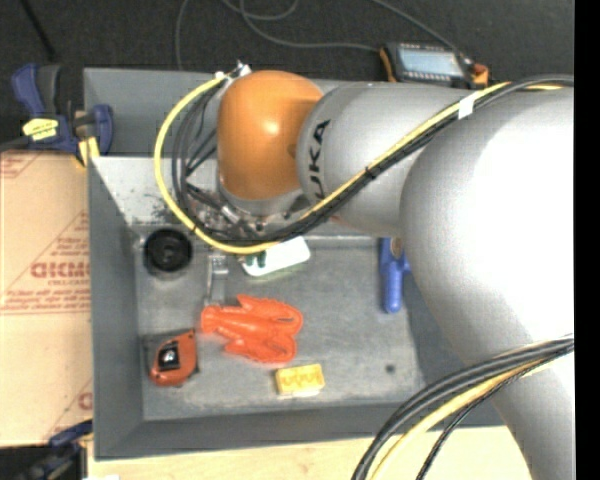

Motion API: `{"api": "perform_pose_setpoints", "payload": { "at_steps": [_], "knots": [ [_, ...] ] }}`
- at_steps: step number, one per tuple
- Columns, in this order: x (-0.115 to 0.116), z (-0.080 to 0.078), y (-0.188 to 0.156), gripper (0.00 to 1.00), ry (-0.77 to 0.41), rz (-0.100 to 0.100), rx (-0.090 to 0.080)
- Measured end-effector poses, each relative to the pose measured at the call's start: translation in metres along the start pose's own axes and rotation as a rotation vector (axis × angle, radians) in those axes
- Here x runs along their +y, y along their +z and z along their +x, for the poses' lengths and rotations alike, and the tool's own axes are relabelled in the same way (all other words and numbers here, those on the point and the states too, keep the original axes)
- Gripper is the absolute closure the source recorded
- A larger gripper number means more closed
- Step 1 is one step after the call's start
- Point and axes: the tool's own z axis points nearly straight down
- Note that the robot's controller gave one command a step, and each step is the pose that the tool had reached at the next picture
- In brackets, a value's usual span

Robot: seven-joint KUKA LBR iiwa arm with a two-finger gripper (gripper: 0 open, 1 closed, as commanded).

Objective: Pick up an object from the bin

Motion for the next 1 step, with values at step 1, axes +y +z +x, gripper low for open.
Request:
{"api": "perform_pose_setpoints", "payload": {
  "at_steps": [1],
  "knots": [
    [-0.0005, -0.0017, -0.0052, 0.00, 0.002, -0.001, -0.007]
  ]
}}
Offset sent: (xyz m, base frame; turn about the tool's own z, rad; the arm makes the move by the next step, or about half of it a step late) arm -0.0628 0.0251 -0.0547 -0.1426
